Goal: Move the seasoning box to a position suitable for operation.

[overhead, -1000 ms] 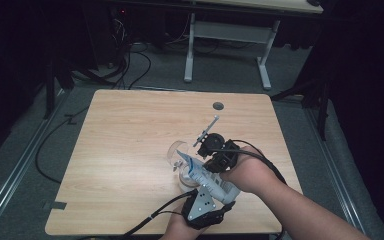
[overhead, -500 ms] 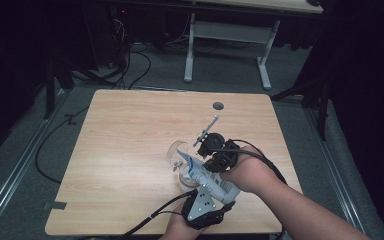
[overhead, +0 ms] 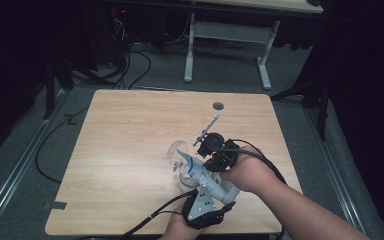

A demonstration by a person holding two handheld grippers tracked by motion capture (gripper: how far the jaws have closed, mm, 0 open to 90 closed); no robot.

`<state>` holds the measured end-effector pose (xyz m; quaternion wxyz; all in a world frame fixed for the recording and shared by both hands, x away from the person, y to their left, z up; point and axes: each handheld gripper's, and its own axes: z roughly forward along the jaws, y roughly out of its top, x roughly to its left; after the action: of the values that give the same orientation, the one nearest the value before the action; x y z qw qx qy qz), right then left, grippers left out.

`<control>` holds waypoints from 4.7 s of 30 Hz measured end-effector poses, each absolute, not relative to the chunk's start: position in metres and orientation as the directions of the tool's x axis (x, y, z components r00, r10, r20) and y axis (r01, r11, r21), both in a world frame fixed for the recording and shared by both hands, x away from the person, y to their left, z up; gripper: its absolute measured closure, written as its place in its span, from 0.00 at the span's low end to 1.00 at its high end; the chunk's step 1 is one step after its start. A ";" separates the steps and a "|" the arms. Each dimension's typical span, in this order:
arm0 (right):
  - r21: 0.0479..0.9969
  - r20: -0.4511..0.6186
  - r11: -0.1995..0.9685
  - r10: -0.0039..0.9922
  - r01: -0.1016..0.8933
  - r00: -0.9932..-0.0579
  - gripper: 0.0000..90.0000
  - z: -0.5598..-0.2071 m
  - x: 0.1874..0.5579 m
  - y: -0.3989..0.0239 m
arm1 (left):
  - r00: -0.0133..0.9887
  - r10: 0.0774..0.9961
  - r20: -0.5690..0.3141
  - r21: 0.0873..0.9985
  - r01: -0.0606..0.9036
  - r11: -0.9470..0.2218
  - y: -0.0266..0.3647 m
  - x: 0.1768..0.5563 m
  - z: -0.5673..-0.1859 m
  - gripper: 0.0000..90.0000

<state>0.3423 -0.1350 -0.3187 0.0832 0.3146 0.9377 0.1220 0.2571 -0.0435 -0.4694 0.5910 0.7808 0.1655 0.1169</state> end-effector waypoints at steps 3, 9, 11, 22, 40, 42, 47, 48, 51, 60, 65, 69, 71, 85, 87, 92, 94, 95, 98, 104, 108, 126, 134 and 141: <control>0.284 -0.077 0.770 0.613 0.572 -0.786 1.00 -0.318 0.342 -0.135 | 0.918 0.395 -0.015 0.962 0.121 -0.244 -0.043 0.257 -0.469 0.63; 0.281 -0.084 0.772 0.612 0.570 -0.787 1.00 -0.318 0.343 -0.134 | 0.919 0.393 -0.013 0.963 0.117 -0.243 -0.044 0.257 -0.469 0.62; 0.281 -0.080 0.770 0.613 0.573 -0.786 1.00 -0.318 0.343 -0.134 | 0.919 0.394 -0.012 0.963 0.117 -0.243 -0.044 0.257 -0.469 0.62; 0.283 -0.084 0.772 0.611 0.569 -0.787 1.00 -0.317 0.343 -0.133 | 0.917 0.398 -0.011 0.964 0.115 -0.238 -0.043 0.257 -0.468 0.62; 0.286 -0.088 0.773 0.610 0.566 -0.788 1.00 -0.315 0.344 -0.132 | 0.917 0.398 -0.017 0.967 0.116 -0.227 -0.042 0.258 -0.466 0.63; 0.287 -0.086 0.772 0.610 0.567 -0.788 1.00 -0.315 0.344 -0.132 | 0.917 0.398 -0.017 0.967 0.116 -0.226 -0.042 0.258 -0.466 0.63; 0.288 -0.086 0.772 0.610 0.567 -0.787 1.00 -0.315 0.344 -0.132 | 0.918 0.397 -0.016 0.967 0.115 -0.226 -0.042 0.258 -0.465 0.63; 0.288 -0.087 0.772 0.610 0.566 -0.788 1.00 -0.315 0.344 -0.132 | 0.918 0.396 -0.017 0.967 0.115 -0.225 -0.042 0.258 -0.465 0.63; 0.289 -0.086 0.773 0.609 0.565 -0.789 1.00 -0.316 0.344 -0.132 | 0.918 0.395 -0.017 0.967 0.115 -0.225 -0.042 0.258 -0.465 0.63; 0.289 -0.089 0.773 0.610 0.565 -0.788 1.00 -0.315 0.344 -0.132 | 0.917 0.398 -0.014 0.968 0.112 -0.226 -0.042 0.258 -0.465 0.63; 0.294 -0.087 0.771 0.610 0.565 -0.787 1.00 -0.316 0.344 -0.132 | 0.917 0.399 -0.015 0.968 0.114 -0.225 -0.041 0.258 -0.465 0.63; 0.297 -0.086 0.773 0.607 0.561 -0.790 1.00 -0.316 0.345 -0.132 | 0.917 0.398 -0.019 0.968 0.117 -0.222 -0.042 0.258 -0.465 0.63; 0.293 -0.088 0.775 0.606 0.561 -0.791 1.00 -0.316 0.344 -0.131 | 0.917 0.400 -0.018 0.968 0.117 -0.223 -0.042 0.258 -0.466 0.62; 0.290 -0.093 0.775 0.607 0.561 -0.790 1.00 -0.317 0.345 -0.129 | 0.917 0.397 -0.029 0.969 0.124 -0.214 -0.041 0.258 -0.464 0.62; 0.289 -0.096 0.777 0.605 0.560 -0.790 1.00 -0.316 0.345 -0.128 | 0.918 0.396 -0.029 0.969 0.122 -0.214 -0.041 0.258 -0.464 0.62; 0.291 -0.093 0.776 0.605 0.560 -0.790 1.00 -0.317 0.345 -0.128 | 0.918 0.395 -0.027 0.970 0.119 -0.211 -0.041 0.258 -0.464 0.62; 0.291 -0.094 0.776 0.606 0.560 -0.790 1.00 -0.316 0.345 -0.128 | 0.918 0.395 -0.026 0.970 0.119 -0.212 -0.041 0.258 -0.464 0.62; 0.290 -0.096 0.777 0.604 0.558 -0.791 1.00 -0.316 0.345 -0.128 | 0.918 0.395 -0.026 0.970 0.118 -0.211 -0.041 0.258 -0.464 0.62; 0.295 -0.094 0.776 0.604 0.557 -0.792 1.00 -0.316 0.345 -0.129 | 0.919 0.394 -0.026 0.970 0.118 -0.211 -0.041 0.258 -0.464 0.62; 0.296 -0.093 0.776 0.604 0.557 -0.792 1.00 -0.316 0.345 -0.129 | 0.918 0.396 -0.024 0.971 0.116 -0.211 -0.041 0.258 -0.464 0.62; 0.295 -0.093 0.776 0.604 0.557 -0.792 1.00 -0.316 0.345 -0.129 | 0.918 0.396 -0.024 0.971 0.116 -0.210 -0.041 0.258 -0.464 0.62; 0.292 -0.095 0.779 0.601 0.555 -0.794 1.00 -0.317 0.346 -0.127 | 0.918 0.395 -0.022 0.971 0.114 -0.211 -0.040 0.258 -0.463 0.62; 0.291 -0.096 0.780 0.600 0.554 -0.794 1.00 -0.317 0.346 -0.127 | 0.918 0.395 -0.022 0.971 0.114 -0.211 -0.040 0.258 -0.464 0.62; 0.294 -0.097 0.780 0.599 0.552 -0.795 1.00 -0.317 0.346 -0.127 | 0.917 0.397 -0.025 0.971 0.117 -0.210 -0.041 0.258 -0.465 0.61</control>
<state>0.3458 -0.1271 -0.3170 0.0931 0.3064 0.9389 0.1262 0.2578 -0.0408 -0.4650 0.6059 0.7692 0.1672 0.1154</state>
